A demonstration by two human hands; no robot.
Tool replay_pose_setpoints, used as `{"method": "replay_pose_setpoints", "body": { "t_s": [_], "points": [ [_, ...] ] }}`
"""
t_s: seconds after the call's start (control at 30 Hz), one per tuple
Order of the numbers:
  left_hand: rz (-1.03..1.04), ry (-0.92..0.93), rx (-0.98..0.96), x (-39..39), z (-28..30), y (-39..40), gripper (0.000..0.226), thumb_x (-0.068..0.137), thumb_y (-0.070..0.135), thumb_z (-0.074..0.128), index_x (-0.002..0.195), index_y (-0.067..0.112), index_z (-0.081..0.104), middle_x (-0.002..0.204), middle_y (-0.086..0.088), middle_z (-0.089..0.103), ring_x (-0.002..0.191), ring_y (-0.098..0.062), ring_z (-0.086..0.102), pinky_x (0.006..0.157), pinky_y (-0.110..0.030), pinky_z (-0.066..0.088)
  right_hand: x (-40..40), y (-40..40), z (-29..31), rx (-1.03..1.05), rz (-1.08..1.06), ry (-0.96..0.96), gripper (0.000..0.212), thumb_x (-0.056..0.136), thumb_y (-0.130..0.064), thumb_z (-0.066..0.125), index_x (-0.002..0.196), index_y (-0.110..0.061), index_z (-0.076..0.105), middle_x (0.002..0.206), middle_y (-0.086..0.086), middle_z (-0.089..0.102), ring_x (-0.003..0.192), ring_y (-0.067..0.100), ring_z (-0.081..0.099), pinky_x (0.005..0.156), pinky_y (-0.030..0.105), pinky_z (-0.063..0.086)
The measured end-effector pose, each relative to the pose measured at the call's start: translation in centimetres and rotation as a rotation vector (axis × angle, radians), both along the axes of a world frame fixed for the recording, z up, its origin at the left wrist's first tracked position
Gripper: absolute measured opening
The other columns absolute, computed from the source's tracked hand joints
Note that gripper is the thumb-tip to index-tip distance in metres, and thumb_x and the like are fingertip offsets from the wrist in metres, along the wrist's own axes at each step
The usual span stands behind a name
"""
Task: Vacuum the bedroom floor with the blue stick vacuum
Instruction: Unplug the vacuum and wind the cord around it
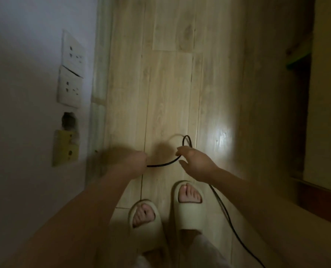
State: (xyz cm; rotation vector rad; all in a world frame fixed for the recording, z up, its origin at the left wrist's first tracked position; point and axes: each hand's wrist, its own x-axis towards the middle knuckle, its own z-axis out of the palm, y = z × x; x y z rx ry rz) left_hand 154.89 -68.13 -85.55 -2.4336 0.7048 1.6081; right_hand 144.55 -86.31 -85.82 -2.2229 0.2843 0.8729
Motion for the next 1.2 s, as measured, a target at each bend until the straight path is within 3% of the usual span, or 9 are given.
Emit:
{"method": "replay_pose_setpoints", "body": {
  "t_s": [0.07,0.2,0.33,0.43,0.6,0.8,0.93,1.0,1.2],
  "points": [
    [0.015,0.007,-0.021,-0.9,0.6,-0.7,0.019,0.098,0.009,0.042,0.106,0.003,0.058,0.110,-0.014,0.060,0.099,-0.026,0.057,0.071,-0.026,0.036,-1.0,0.3,0.5,-0.031,0.077,0.015,0.034,0.100,-0.020,0.045,0.132,-0.011,0.051,0.137,0.005,0.050,0.119,0.025,0.052,0.095,0.038,0.046],
    [0.004,-0.006,-0.032,-2.5,2.8,-1.5,0.022,0.098,0.011,0.045,0.113,0.007,0.060,0.115,-0.010,0.061,0.104,-0.023,0.057,0.081,-0.027,0.043,-4.1,0.3,2.3,-0.140,0.197,0.117,0.030,0.102,-0.022,0.040,0.124,-0.008,0.053,0.125,0.012,0.056,0.111,0.028,0.054,0.083,0.033,0.043],
    [-0.008,-0.003,-0.083,-3.5,7.3,-2.5,0.018,0.096,0.022,0.050,0.108,0.013,0.061,0.109,-0.005,0.061,0.095,-0.020,0.057,0.080,-0.029,0.045,-8.4,-0.2,7.1,-0.154,-0.024,0.161,0.018,0.100,-0.021,0.039,0.100,-0.010,0.053,0.106,0.013,0.061,0.096,0.030,0.058,0.068,0.028,0.033],
    [-0.062,-0.022,-0.142,-4.9,13.6,-3.6,0.016,0.096,0.023,0.049,0.105,0.018,0.060,0.109,-0.004,0.062,0.095,-0.019,0.057,0.077,-0.029,0.045,-12.6,-0.4,13.6,-0.154,-0.202,0.166,0.015,0.100,-0.020,0.036,0.089,-0.015,0.046,0.100,0.012,0.062,0.092,0.030,0.060,0.065,0.028,0.032],
    [-0.235,0.007,-0.221,-10.7,30.9,-7.4,0.032,0.099,0.029,0.044,0.123,0.012,0.059,0.123,-0.008,0.061,0.111,-0.024,0.057,0.092,-0.032,0.047,-21.8,0.6,31.3,-0.168,-0.492,0.187,0.024,0.101,-0.025,0.038,0.099,-0.011,0.057,0.088,0.004,0.059,0.082,0.025,0.061,0.067,0.035,0.047],
    [-0.480,0.009,-0.405,-22.2,49.7,-11.6,0.029,0.098,0.030,0.046,0.118,0.016,0.062,0.116,-0.005,0.065,0.102,-0.021,0.060,0.083,-0.030,0.049,-36.8,3.8,50.6,-0.195,-0.887,0.152,0.019,0.101,-0.024,0.040,0.095,-0.014,0.055,0.088,0.004,0.062,0.080,0.023,0.060,0.071,0.042,0.050],
    [-0.712,0.004,-0.543,-34.2,58.8,-15.6,0.028,0.097,0.026,0.049,0.119,0.015,0.062,0.115,-0.004,0.066,0.100,-0.020,0.061,0.084,-0.034,0.051,-49.9,6.8,59.3,-0.235,-1.170,0.144,0.021,0.101,-0.019,0.040,0.097,-0.009,0.057,0.089,0.008,0.062,0.078,0.023,0.058,0.063,0.033,0.043],
    [-0.816,0.014,-0.538,-37.4,61.0,-16.5,0.028,0.098,0.027,0.048,0.120,0.017,0.060,0.116,-0.001,0.065,0.100,-0.017,0.061,0.083,-0.034,0.052,-53.1,7.7,60.4,-0.212,-1.257,0.116,0.019,0.100,-0.017,0.042,0.093,-0.007,0.057,0.089,0.007,0.061,0.080,0.022,0.056,0.065,0.033,0.041],
    [-1.267,0.028,-0.577,-61.7,67.9,-21.2,0.030,0.099,0.031,0.047,0.123,0.018,0.058,0.120,-0.003,0.061,0.100,-0.017,0.058,0.083,-0.031,0.051,-75.7,11.4,65.4,-0.282,-1.659,0.126,0.022,0.099,-0.022,0.045,0.093,-0.007,0.060,0.093,0.009,0.066,0.088,0.026,0.061,0.076,0.037,0.047]
  ]
}}
